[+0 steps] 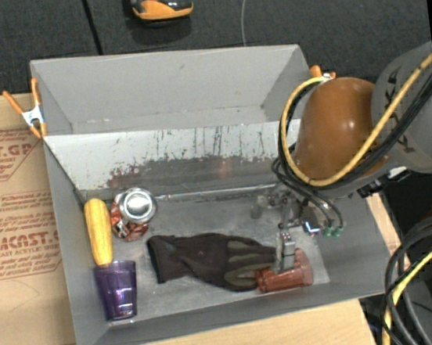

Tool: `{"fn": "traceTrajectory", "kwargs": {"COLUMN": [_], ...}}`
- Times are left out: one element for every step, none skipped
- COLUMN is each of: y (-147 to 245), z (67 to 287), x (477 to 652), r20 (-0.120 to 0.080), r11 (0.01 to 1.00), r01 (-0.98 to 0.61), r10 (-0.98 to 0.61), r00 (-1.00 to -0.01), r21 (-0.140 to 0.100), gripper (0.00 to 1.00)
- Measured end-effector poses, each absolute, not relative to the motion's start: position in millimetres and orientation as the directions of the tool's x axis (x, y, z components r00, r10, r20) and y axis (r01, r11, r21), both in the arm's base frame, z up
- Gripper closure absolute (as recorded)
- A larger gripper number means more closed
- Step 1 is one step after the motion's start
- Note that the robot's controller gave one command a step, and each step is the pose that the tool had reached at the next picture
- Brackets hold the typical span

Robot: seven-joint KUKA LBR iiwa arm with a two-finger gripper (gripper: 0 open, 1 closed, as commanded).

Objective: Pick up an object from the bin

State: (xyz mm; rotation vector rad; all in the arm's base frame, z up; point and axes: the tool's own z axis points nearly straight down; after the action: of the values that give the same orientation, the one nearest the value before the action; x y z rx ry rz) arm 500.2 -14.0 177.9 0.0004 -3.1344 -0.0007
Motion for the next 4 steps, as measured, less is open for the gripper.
{"fn": "traceTrajectory", "kwargs": {"y": [-14,-13,12,12], "z": [182,149,71,71], "x": [502.0,502.2,496.0,496.0], "r20": [-0.001,-0.008,-0.005,-0.005], "r11": [1.000,0.998,0.998,0.998], "r01": [-0.001,-0.057,-0.060,-0.060], "r10": [-0.001,-0.057,-0.060,-0.060], "r00": [-1.000,-0.998,-0.998,-0.998], "r21": [0.000,-0.001,0.001,0.001], "gripper": [0.00,0.00,1.00,1.00]}}
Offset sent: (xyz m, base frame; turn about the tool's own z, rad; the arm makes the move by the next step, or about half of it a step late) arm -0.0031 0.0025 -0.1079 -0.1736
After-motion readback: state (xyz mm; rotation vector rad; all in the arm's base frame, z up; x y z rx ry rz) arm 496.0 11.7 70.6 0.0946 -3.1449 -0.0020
